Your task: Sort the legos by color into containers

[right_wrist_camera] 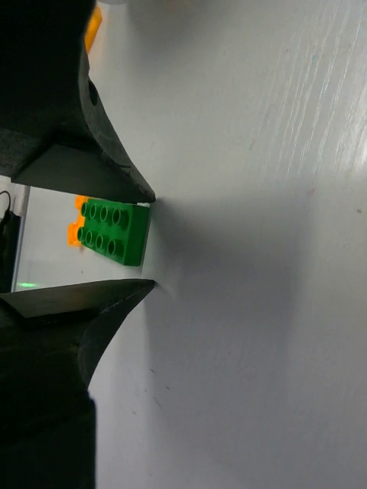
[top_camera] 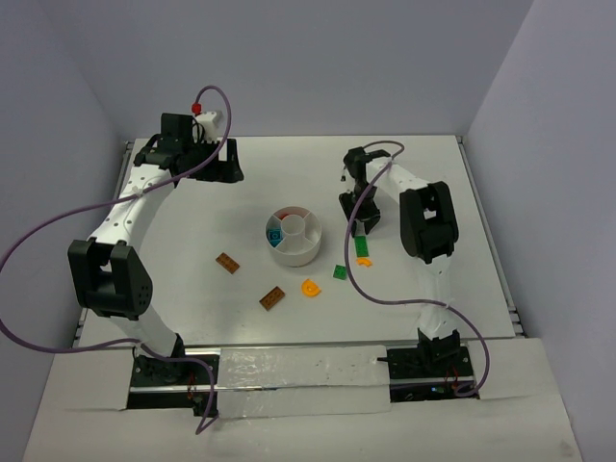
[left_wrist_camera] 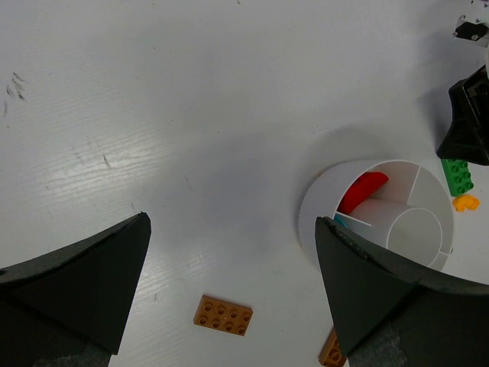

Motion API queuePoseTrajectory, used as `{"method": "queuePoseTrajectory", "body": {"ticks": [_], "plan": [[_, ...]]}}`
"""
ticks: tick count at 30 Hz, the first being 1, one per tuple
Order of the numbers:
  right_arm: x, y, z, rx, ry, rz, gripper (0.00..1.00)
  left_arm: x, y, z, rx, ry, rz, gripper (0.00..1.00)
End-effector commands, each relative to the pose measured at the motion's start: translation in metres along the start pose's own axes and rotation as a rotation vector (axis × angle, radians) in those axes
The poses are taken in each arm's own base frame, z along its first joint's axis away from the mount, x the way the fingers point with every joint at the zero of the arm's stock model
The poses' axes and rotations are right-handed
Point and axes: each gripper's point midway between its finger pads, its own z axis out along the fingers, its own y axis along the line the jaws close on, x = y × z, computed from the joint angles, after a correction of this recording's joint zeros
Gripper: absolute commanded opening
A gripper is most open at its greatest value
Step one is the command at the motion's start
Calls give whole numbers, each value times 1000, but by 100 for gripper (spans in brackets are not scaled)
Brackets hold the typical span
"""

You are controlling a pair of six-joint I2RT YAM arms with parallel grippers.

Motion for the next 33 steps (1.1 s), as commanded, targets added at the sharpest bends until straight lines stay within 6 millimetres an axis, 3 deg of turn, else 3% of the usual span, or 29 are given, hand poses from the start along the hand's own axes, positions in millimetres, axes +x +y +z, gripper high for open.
{"method": "queuePoseTrajectory", "body": {"ticks": [1, 7, 9, 12, 15, 18, 28, 33], "plan": [[4, -4, 15, 4, 47, 45, 50, -8, 2, 2, 2, -26, 2, 99], [9, -8, 15, 11, 60, 17, 50, -7, 3, 1, -3, -17, 15, 99], [15, -8, 15, 5, 80, 14, 54, -6, 3, 1, -4, -17, 15, 99], [28, -5, 12, -13, 105, 16, 69, -1, 3, 2, 1, -12, 9, 99], [40, -4, 14, -24, 137, 25, 71, 0, 1, 2, 8, -14, 3, 99], [48, -3, 19, -27, 162, 36, 66, 0, 1, 1, 4, -19, 4, 99], [22, -3, 22, -25, 109, 39, 39, 2, 2, -1, -2, -16, 7, 99], [13, 6, 8, -86, 54, 3, 8, -1, 1, -1, 4, -18, 11, 99]]}}
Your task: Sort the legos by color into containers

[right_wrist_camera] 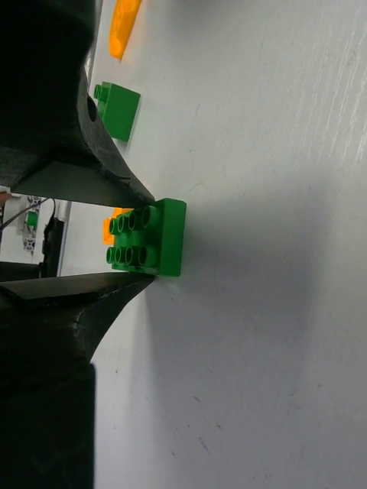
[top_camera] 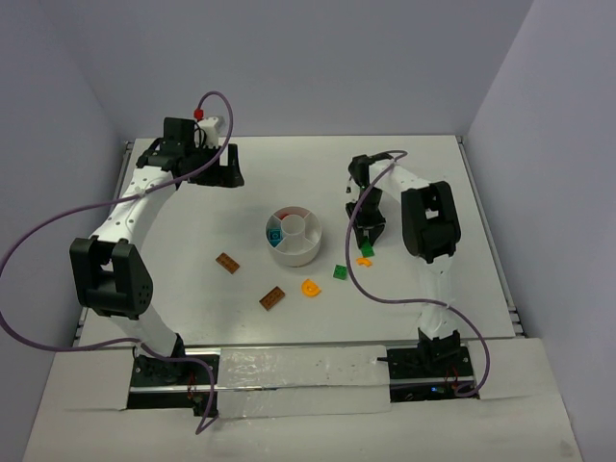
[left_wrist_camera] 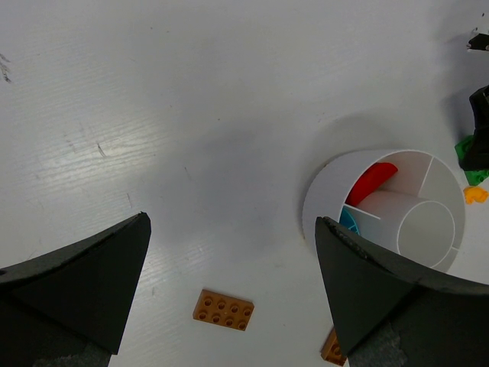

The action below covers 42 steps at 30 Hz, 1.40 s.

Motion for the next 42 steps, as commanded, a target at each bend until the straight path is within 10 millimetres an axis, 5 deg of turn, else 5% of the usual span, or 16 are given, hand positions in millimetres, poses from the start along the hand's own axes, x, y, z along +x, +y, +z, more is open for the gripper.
{"method": "queuePoseTrajectory", "body": {"ticks": [1, 4, 9, 16, 27, 42], "plan": [[-32, 14, -8, -103, -138, -39, 2, -17, -3, -9, 9, -59, 23, 99], [-58, 24, -55, -171, -355, -99, 0, -21, -6, -12, 21, -77, 37, 99], [-87, 47, -167, -301, -780, -199, 0, -30, -13, -23, 47, -134, 68, 99], [-83, 83, -224, -450, -942, -248, 0, -30, -16, -29, 49, -151, 63, 99], [-64, 140, -208, -491, -890, -339, 0, -22, -16, -31, 43, -146, 44, 99], [-40, 158, -150, -456, -749, -361, 10, -13, -13, -36, 27, -129, 61, 99]]}}
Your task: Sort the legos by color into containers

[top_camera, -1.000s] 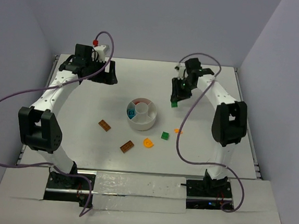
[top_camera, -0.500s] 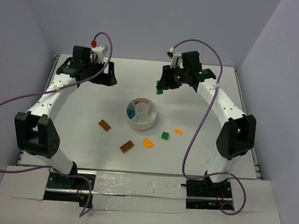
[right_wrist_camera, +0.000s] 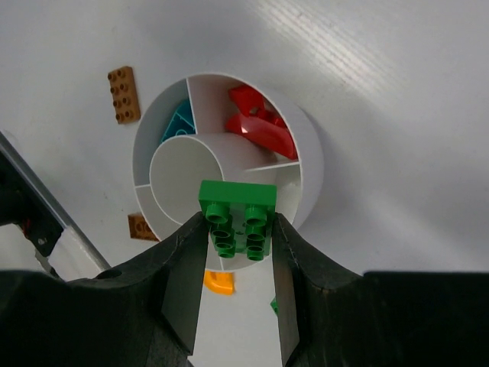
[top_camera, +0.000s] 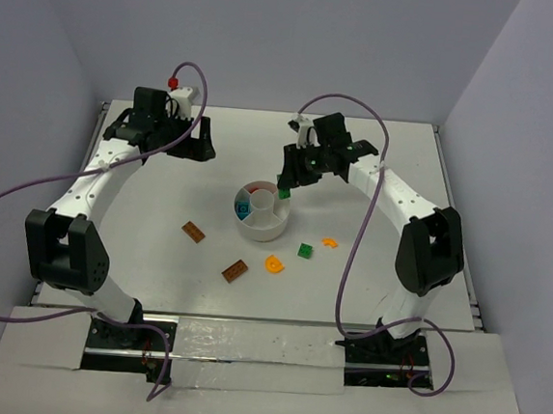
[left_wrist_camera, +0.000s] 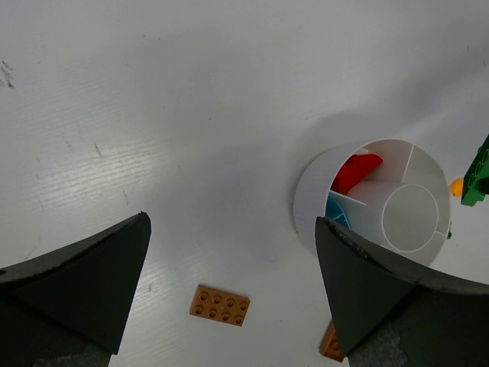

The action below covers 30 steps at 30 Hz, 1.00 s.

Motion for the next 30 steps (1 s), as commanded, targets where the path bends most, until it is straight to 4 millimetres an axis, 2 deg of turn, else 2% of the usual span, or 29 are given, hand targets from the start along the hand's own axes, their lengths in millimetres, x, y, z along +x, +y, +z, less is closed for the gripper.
{"method": "queuePoseTrajectory", "body": {"ticks": [1, 5, 11, 17, 18, 19, 21, 27, 30], "plan": [[0, 7, 4, -4, -11, -17, 10, -13, -4, -16, 4, -63, 37, 99], [4, 8, 9, -12, 9, -9, 14, -10, -4, -17, 2, -58, 44, 99], [13, 8, 16, -31, 52, 9, 27, -6, -3, -17, 0, -53, 49, 99], [14, 9, 17, -42, 62, 11, 55, -9, -3, -16, 3, -51, 57, 99], [14, 9, 17, -42, 62, 9, 56, -8, -3, -15, 3, -50, 58, 99], [13, 10, 16, -44, 60, 8, 63, -9, -2, -15, 3, -50, 58, 99], [13, 11, 13, -41, 57, 8, 71, -9, -2, -14, 5, -47, 61, 99], [10, 6, -8, 0, 12, 1, 73, -9, -2, -13, 8, -52, 62, 99], [18, -5, -29, 43, -15, -30, 72, -8, -4, -14, 13, -53, 67, 99]]}}
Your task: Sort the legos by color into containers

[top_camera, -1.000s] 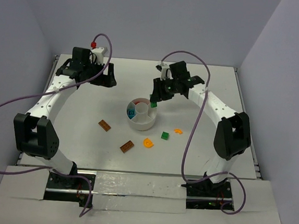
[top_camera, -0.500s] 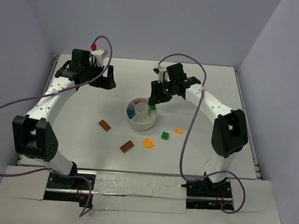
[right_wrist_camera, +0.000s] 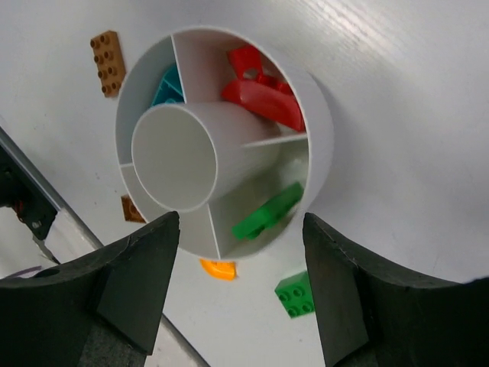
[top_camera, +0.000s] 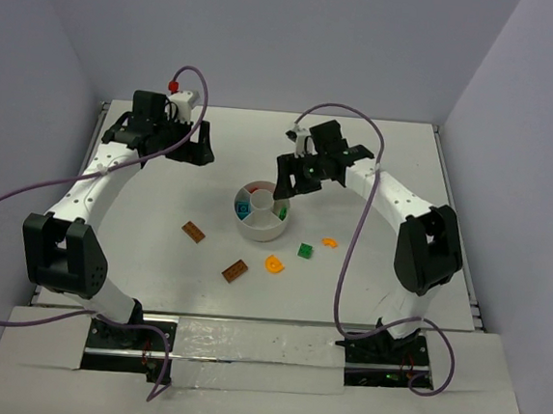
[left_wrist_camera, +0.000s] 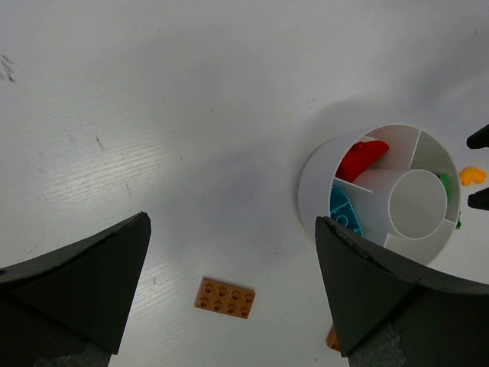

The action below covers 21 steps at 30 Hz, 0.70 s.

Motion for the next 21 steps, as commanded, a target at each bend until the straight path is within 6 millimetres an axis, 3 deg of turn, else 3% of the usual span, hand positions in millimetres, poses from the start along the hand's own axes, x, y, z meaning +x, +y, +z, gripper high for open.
{"method": "queuePoseTrajectory", "body": {"ticks": [1, 6, 7, 12, 19, 21], "plan": [[2, -4, -46, 53, -95, -87, 72, -17, -5, -12, 18, -68, 45, 99], [42, -8, -71, 67, -108, -301, 69, -11, -12, -14, 56, -83, 50, 99], [42, -7, -74, 65, -126, -333, 69, -10, -12, -15, 59, -84, 48, 99], [73, -8, -62, 45, -81, -416, 65, -3, -19, -18, 88, -83, 39, 99], [89, -3, -43, -9, -66, -467, 65, -9, -21, -25, 90, -106, 58, 99], [103, -3, -34, -46, -39, -498, 65, -10, -23, -26, 97, -100, 59, 99]]}}
